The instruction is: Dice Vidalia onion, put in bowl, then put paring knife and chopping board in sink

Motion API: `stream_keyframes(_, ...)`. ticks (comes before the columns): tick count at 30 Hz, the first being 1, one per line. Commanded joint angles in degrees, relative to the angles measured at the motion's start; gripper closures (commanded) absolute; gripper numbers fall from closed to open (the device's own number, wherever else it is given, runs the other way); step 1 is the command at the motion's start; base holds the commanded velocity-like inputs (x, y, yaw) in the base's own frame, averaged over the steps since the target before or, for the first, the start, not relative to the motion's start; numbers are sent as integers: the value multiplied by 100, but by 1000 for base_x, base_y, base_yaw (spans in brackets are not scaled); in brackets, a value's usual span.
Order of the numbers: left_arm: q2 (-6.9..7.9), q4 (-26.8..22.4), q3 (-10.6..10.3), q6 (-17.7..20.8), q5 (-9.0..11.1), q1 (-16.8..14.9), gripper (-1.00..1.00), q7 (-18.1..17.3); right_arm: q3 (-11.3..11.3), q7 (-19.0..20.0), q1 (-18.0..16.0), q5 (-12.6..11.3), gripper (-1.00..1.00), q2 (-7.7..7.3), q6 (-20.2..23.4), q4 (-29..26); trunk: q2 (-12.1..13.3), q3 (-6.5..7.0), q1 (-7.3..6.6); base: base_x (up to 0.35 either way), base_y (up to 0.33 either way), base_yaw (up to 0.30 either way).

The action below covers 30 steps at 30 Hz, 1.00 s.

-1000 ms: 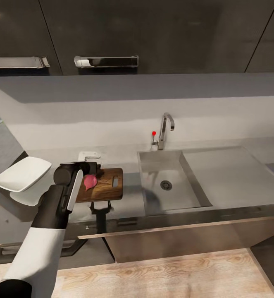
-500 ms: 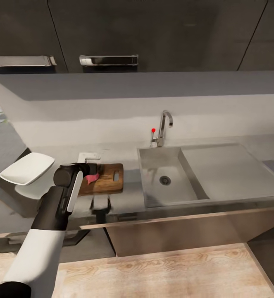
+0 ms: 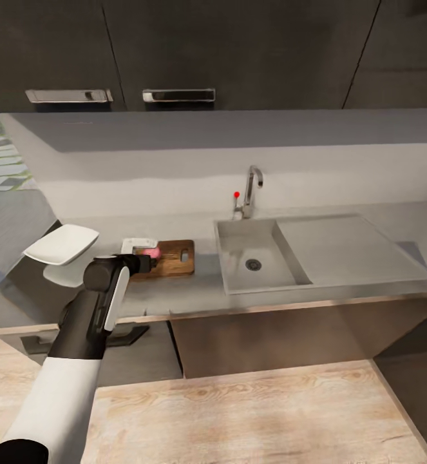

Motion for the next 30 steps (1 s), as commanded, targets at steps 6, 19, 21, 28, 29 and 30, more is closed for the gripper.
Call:
stream_keyframes(6, -4, -3, -6, 19, 9, 6, -100, 24, -49, 60, 0, 9, -100, 8, -6, -15, -11, 38, 0, -339, 0, 0)
stream_keyframes(19, -9, -308, -6, -6, 9, 324, -100, 24, -49, 60, 0, 7, -100, 8, -6, -21, -11, 49, 0, -340, 0, 0)
stream_keyframes(21, -8, -380, -7, -12, 9, 422, -100, 24, -49, 60, 0, 9, -100, 8, -6, -22, -11, 49, 0, -340, 0, 0)
stream_keyframes(28, -5, -506, -12, -73, 2, 739, -100, 24, -49, 60, 0, 7, -100, 8, -6, -24, -11, 49, 0, -340, 0, 0)
stream_keyframes(29, -4, -533, -12, -108, 2, 787, -100, 24, -49, 60, 0, 7, -100, 8, -6, -24, -11, 49, 0, -340, 0, 0)
stream_keyframes(30, -3, -574, -13, -202, 1, 879, -100, 24, -49, 60, 0, 7, -100, 8, -6, -22, -11, 49, 0, -340, 0, 0)
